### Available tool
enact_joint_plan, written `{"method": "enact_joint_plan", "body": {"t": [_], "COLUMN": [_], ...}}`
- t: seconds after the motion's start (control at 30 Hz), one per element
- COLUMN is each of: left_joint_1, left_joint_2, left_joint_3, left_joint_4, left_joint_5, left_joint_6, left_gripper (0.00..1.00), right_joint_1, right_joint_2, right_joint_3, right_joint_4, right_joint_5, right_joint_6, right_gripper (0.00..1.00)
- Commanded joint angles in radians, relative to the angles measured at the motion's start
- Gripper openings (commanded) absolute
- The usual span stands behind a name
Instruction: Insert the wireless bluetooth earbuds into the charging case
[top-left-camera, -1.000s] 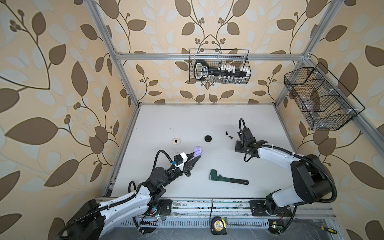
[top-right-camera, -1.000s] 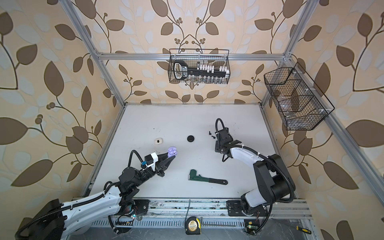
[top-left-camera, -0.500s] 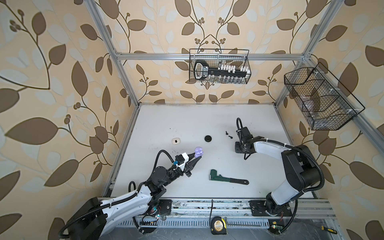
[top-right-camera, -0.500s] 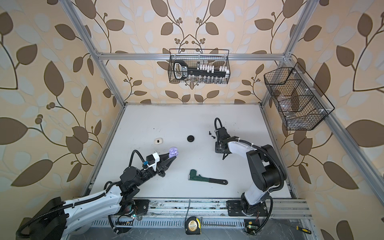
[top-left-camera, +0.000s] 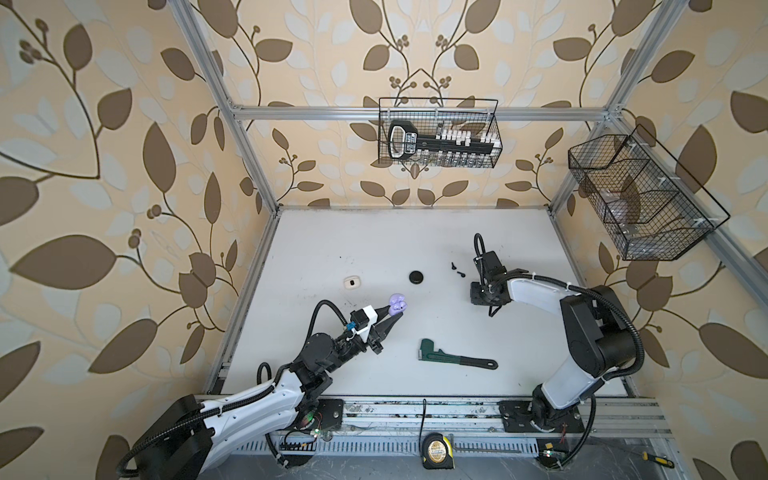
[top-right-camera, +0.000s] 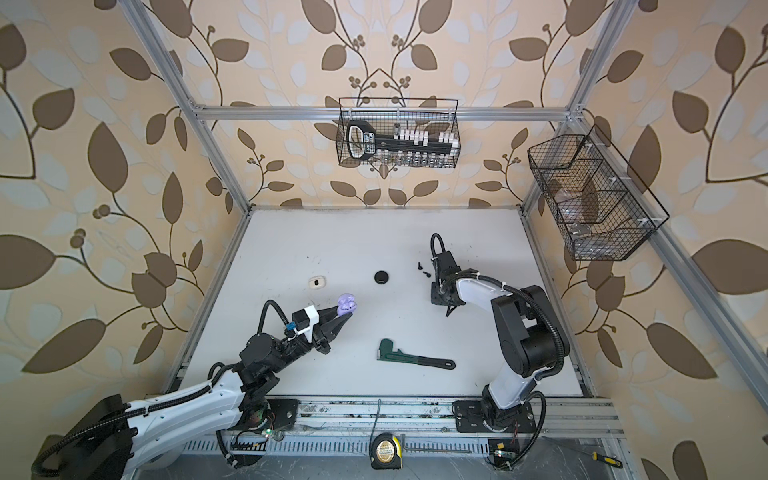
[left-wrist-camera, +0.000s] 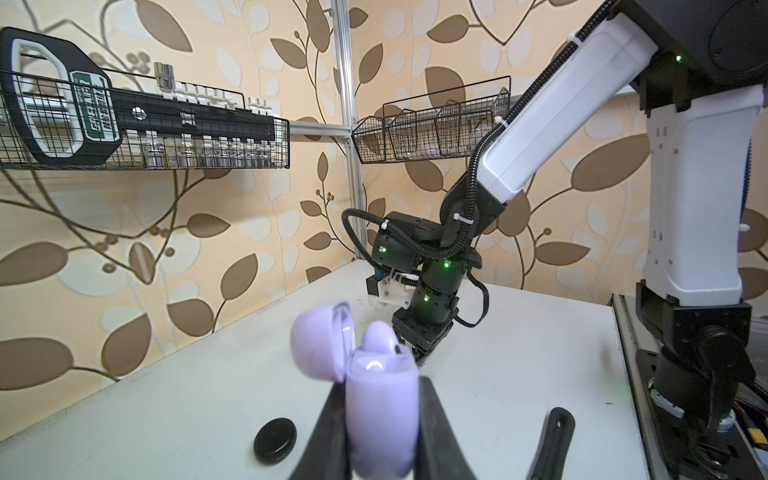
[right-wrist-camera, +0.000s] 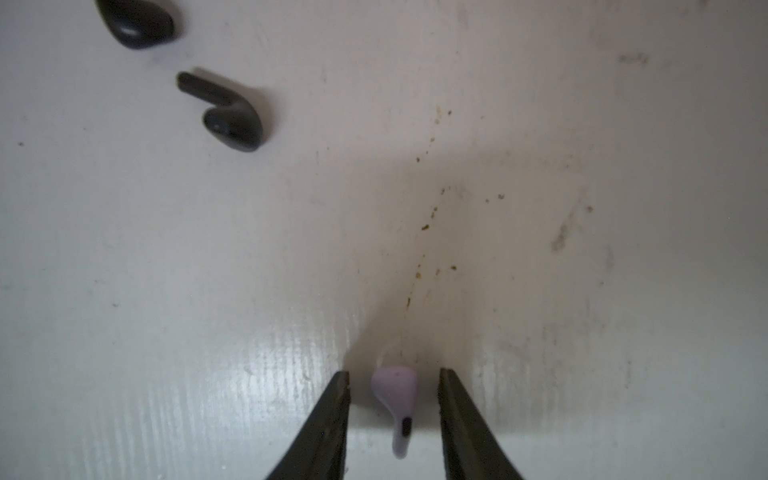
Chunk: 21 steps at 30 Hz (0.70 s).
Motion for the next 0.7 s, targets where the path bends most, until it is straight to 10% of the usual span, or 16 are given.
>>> {"method": "enact_joint_plan", "body": {"t": [0.0,0.67], "left_joint_1": [-0.009,-0.009], "left_joint_2": [-0.004,-0.015], "left_joint_3": [0.008,0.003], "left_joint_4": [0.064,0.062], "left_joint_5": [-0.002,-0.006], "left_joint_6": [0.009,0.008], "left_gripper": [0.0,0.0], "right_joint_1": [-0.002,-0.004], "right_joint_2": [0.025,0.064], "right_joint_3": [0.032,0.065], "right_joint_4": [-0.047,-0.098], "right_joint_5": [0.01,0.045], "right_joint_6": [-0.014,-0.018], "right_gripper": [0.35,0.24]}}
